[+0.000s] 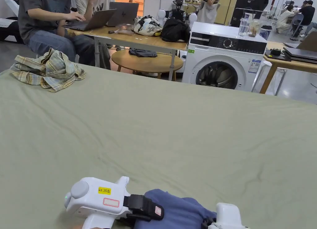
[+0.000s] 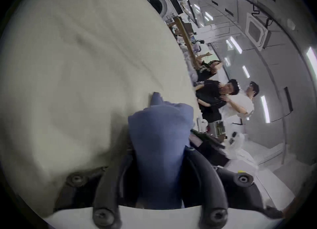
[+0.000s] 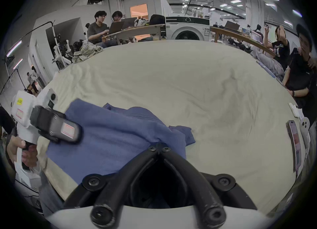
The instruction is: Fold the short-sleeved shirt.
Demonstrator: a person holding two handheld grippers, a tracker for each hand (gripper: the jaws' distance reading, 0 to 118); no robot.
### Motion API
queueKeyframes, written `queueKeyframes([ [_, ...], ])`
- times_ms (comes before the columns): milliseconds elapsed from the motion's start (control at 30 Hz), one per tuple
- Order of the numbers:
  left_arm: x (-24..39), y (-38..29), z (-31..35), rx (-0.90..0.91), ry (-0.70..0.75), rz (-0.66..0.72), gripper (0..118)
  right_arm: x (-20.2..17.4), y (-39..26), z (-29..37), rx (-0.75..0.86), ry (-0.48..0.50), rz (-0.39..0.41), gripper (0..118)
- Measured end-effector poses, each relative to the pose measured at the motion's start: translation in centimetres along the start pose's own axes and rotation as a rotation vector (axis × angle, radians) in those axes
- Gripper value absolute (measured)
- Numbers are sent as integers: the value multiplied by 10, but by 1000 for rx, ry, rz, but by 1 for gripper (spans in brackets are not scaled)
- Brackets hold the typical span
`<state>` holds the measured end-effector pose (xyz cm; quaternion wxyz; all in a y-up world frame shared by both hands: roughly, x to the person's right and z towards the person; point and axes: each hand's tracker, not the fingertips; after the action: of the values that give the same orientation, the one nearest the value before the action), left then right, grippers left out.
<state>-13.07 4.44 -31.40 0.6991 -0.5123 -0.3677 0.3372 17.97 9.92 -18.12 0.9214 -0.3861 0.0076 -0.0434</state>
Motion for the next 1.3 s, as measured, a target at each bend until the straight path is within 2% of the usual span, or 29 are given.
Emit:
queueKeyframes([
  [100,-11,-4,-2,8,-64,30,25,-2,-2,0,12,-1,1,0],
  [467,2,-5,6,30,-69,32,24,-9,0,8,40,-23,45,0],
  [633,26,0,31,57,-77,6,24,-14,19,23,181,-39,90,0],
  [700,31,5,46,63,-48,7,24,-17,31,27,244,-28,82,0],
  [867,36,21,104,100,36,-8,24,-34,60,30,425,-3,71,0],
  [933,30,29,136,122,70,10,24,-46,71,33,479,44,75,0],
  [1167,10,46,265,228,273,58,24,-110,99,29,493,77,127,0],
  [1300,-3,49,335,270,393,117,24,-147,106,25,524,108,128,0],
])
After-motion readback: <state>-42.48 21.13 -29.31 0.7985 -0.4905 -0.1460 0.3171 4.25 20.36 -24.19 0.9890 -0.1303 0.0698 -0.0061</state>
